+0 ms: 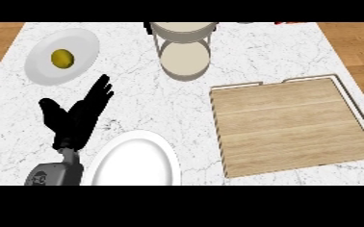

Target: Pick the bell pepper from the tray and place it in the tiered basket

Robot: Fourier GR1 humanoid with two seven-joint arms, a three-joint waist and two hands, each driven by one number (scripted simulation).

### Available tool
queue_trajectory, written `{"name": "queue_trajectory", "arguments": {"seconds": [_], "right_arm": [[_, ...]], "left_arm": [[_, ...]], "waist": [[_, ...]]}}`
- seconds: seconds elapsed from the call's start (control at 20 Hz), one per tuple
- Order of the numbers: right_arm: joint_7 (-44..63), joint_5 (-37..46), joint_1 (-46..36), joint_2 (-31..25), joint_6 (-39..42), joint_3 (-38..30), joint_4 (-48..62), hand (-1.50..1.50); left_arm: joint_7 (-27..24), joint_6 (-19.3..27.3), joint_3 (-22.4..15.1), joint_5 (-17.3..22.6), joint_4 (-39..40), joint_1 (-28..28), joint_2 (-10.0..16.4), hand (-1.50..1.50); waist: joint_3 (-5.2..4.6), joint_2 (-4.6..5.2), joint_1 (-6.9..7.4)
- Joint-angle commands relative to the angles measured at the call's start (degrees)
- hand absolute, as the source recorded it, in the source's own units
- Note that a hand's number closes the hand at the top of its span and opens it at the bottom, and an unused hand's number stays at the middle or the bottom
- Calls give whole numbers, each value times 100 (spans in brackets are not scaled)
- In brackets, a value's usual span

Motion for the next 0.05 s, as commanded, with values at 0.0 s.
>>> {"name": "queue_trajectory", "arguments": {"seconds": [0.0], "right_arm": [[401,-736,991,-457,757,-586,-1212,-150]], "left_arm": [[172,-99,-25,34,-200,12,100,0]], "waist": [[1,37,99]]}}
